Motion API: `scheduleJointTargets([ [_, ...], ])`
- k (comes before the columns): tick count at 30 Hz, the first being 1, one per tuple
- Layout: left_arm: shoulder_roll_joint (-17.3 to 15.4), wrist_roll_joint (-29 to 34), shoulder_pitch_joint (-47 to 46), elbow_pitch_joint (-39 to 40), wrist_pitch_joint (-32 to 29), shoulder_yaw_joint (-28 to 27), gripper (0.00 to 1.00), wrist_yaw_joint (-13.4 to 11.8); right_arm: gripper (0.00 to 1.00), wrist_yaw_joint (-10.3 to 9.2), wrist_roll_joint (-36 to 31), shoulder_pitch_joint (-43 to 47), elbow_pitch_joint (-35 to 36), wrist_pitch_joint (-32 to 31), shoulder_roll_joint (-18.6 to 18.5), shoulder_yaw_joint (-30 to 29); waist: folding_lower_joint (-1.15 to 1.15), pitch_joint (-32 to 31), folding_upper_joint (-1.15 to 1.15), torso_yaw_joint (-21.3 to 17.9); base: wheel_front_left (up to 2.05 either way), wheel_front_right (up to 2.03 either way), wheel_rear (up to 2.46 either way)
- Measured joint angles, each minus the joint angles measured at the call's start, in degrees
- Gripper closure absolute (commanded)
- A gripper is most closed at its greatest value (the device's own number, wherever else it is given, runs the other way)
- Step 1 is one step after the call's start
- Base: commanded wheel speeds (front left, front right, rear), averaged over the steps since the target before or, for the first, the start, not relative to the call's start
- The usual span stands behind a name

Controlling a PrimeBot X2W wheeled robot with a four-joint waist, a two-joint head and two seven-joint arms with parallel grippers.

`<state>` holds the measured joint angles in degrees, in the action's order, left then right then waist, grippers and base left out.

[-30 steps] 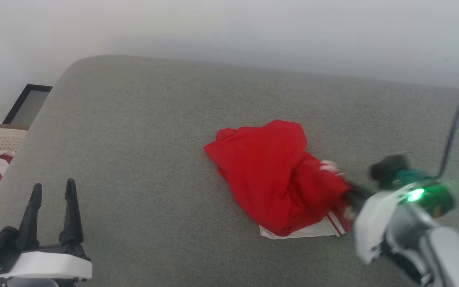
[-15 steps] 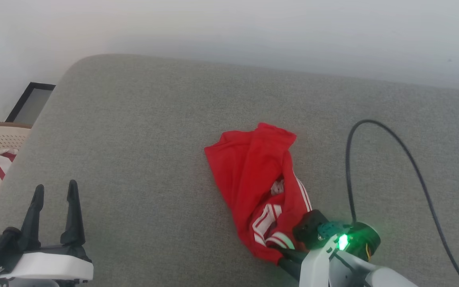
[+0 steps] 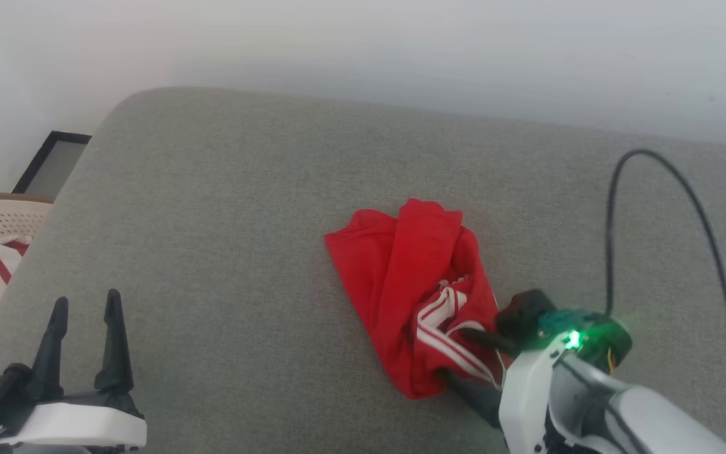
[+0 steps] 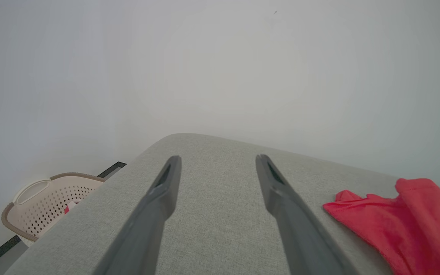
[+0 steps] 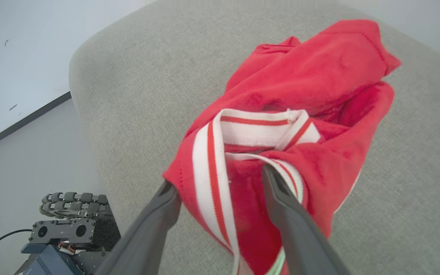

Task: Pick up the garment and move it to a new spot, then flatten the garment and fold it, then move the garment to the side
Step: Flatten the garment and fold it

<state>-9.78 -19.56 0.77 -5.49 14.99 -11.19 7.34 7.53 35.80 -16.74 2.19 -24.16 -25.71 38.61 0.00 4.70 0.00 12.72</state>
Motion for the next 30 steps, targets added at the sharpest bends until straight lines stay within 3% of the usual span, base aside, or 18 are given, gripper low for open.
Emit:
scheduleJointTargets([
  [15,1.1,0.1,-0.3,-0.2,0.0,1.2,0.00,0.0,0.00,-0.01,-1.1,-6.6,0.5,-4.5,-1.1,-8.3,0.00,1.1,0.00,3.2,0.00,0.00,0.00],
  [21,1.5,0.1,-1.1,-0.7,0.0,3.0,0.00,0.0,0.00,-0.03,-1.5,-10.4,-6.7,-6.8,-0.8,-9.1,0.00,1.3,0.00,5.1,0.00,0.00,0.00],
  [30,1.9,0.1,-2.3,-1.9,0.0,5.3,0.00,0.0,0.00,-0.02,-0.5,-17.1,-19.6,-11.0,2.5,-4.4,0.00,2.6,0.00,8.4,0.00,0.00,0.00],
])
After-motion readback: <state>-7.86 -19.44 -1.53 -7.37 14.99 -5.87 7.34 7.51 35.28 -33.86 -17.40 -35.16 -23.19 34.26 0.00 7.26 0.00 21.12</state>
